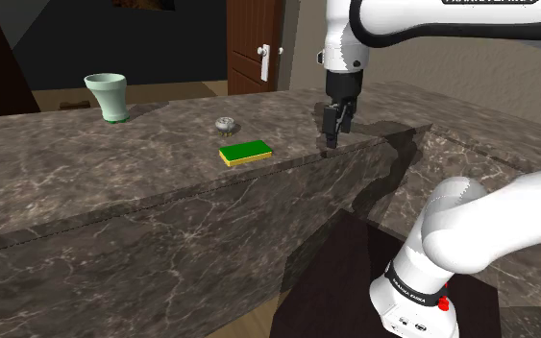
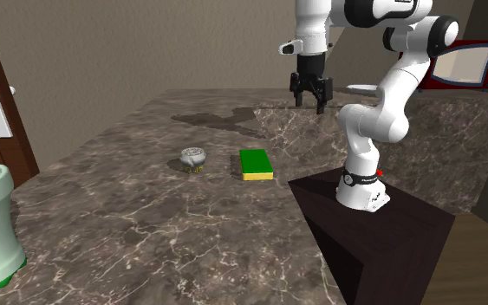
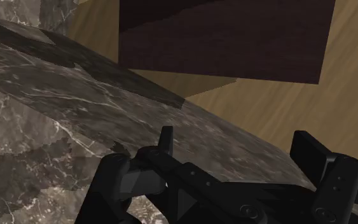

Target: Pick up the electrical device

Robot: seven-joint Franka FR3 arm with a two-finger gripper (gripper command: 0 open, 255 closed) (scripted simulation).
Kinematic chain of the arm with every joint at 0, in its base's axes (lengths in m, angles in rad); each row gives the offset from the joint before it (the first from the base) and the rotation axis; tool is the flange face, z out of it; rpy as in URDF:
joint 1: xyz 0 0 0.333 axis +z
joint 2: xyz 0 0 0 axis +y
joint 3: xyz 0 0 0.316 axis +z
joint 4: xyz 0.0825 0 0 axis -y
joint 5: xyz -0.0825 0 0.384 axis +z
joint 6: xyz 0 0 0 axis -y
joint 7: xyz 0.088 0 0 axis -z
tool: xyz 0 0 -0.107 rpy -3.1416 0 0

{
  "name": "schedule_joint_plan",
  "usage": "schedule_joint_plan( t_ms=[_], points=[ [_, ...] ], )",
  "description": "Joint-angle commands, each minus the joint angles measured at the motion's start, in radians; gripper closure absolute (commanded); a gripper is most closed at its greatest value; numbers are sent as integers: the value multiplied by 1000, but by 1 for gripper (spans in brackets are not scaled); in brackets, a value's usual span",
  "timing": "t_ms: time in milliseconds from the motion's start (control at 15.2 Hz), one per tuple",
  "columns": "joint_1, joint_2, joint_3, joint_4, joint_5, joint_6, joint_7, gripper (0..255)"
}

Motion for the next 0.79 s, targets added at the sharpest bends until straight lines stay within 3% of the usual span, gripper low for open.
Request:
schedule_joint_plan(
  t_ms=[0,726],
  points=[
    [0,0,0,0,0,0,0,0],
    [2,397,-13,243,10,212,-26,0]
  ],
)
